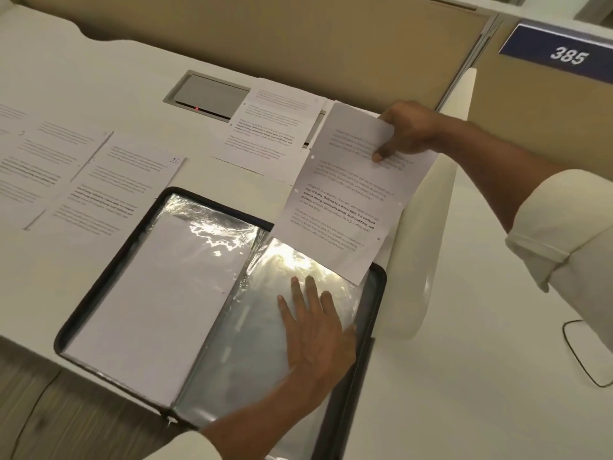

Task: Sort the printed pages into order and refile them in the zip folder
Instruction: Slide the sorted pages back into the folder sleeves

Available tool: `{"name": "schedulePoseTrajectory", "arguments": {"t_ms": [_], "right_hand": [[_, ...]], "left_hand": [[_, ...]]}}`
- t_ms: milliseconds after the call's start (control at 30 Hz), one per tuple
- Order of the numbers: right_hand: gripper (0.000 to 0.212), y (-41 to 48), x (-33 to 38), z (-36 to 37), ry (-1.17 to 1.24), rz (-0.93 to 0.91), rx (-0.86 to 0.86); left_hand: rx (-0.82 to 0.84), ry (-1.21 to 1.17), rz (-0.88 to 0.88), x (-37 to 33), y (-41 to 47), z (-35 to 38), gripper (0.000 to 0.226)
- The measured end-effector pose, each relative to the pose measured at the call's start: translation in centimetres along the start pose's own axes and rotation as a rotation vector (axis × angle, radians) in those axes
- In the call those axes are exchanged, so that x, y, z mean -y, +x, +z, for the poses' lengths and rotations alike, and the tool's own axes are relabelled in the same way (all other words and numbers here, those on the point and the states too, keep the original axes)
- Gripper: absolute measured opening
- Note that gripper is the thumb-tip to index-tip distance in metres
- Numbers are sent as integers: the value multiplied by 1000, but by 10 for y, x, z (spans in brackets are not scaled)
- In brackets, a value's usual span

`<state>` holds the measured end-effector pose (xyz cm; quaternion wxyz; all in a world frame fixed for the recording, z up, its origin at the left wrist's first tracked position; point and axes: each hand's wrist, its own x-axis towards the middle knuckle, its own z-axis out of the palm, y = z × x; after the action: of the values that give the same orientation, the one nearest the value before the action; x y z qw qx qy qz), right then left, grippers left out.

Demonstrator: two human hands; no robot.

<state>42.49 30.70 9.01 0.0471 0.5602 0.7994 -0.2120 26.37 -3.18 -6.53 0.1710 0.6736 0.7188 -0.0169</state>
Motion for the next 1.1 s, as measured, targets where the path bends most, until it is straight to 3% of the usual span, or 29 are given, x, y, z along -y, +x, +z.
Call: {"name": "schedulePoseTrajectory", "arguments": {"t_ms": [167,267,367,500,600,733,933,1100], "right_hand": [[38,5,0,-4,30,23,-2],[36,8,-2,-12,84,69,-31],[35,9,-5,-23,130,79,-44],[30,10,-10,-39,117,72,-18],[34,10,-14,-50,52,87,30],[41,10,-14,-60,0,138,123],[40,8,-4,-58,-9,198,248],[44,16,-1,-57,4,244,317]], "left_hand": [[24,-124,-1,-5,-6,-14,36],[-75,-234,-10,-3,-8,-20,14],[-128,-315,-116,0,-4,-34,17],[-137,-358,-203,8,0,-44,42],[-111,-362,-229,13,0,-47,37],[-210,-352,-256,14,2,-44,30],[-174,-432,-301,16,4,-44,27],[-280,-369,-228,13,5,-40,37]]}}
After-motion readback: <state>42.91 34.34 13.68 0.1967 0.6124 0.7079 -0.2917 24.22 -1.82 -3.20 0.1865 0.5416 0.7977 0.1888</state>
